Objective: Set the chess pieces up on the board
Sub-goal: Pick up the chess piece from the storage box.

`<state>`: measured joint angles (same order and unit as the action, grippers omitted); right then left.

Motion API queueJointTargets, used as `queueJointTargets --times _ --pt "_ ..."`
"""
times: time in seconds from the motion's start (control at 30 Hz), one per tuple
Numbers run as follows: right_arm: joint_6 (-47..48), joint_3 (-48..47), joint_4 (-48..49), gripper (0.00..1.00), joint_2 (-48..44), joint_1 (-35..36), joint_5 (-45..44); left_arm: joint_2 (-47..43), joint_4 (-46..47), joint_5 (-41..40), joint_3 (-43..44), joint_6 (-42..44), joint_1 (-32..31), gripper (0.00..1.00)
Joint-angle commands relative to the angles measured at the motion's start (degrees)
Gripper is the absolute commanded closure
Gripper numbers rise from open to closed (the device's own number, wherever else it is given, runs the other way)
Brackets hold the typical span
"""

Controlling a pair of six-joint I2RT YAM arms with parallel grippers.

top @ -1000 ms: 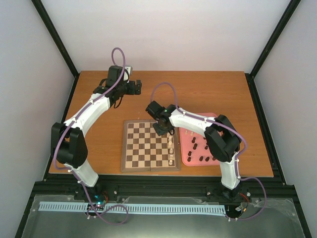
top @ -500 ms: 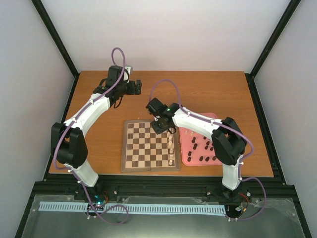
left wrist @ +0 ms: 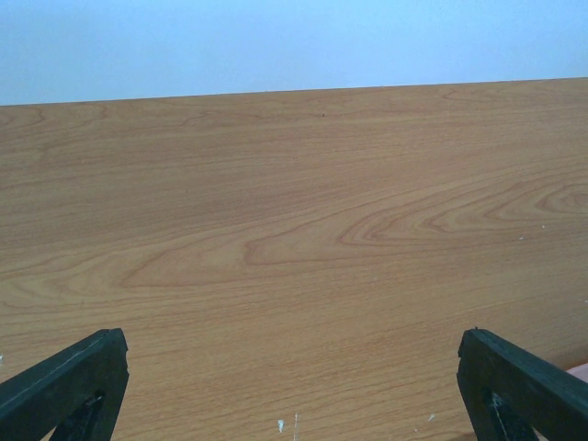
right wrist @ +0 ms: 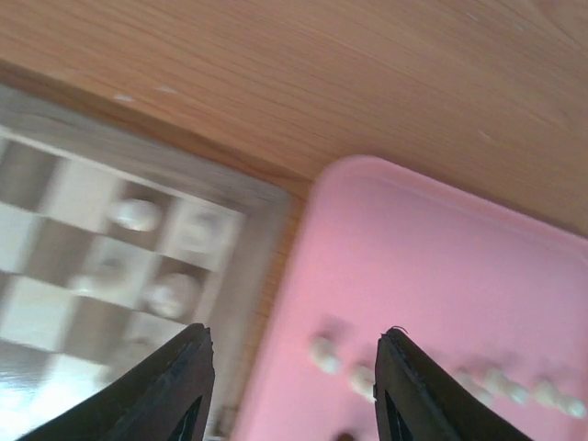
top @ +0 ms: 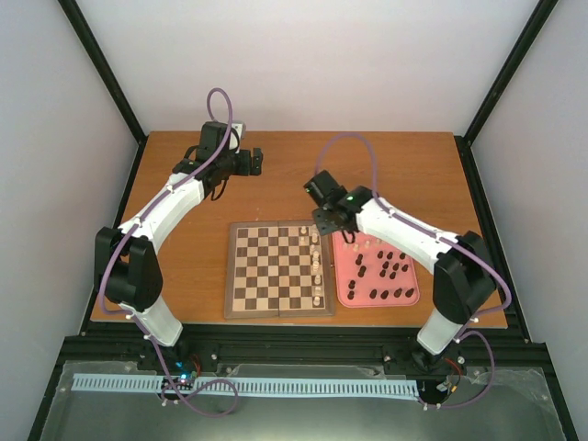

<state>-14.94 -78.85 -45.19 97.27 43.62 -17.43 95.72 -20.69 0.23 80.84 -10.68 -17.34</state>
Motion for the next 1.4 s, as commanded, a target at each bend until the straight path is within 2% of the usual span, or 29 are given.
queueJointTargets --times 0.0,0.2,0.47,1.37 --pt "-1.2 5.7 0.7 0.51 -3.9 -5.6 -1.7 -0.1 -0.3 0.3 2.0 -0.4 0.5 0.0" --pt "-0.5 10.9 3.5 0.53 -1.7 -7.9 2.5 -0.1 -0.4 0.2 2.0 -0.4 0.5 0.0" --pt "0.5 13.1 6.7 0.56 2.5 -8.9 7.4 -0.3 -0.3 0.1 1.8 -0.5 0.5 0.0" --pt "0.8 15.1 8.5 0.73 5.6 -10.6 9.6 1.2 -0.5 -0.3 2.3 -0.5 0.4 0.0"
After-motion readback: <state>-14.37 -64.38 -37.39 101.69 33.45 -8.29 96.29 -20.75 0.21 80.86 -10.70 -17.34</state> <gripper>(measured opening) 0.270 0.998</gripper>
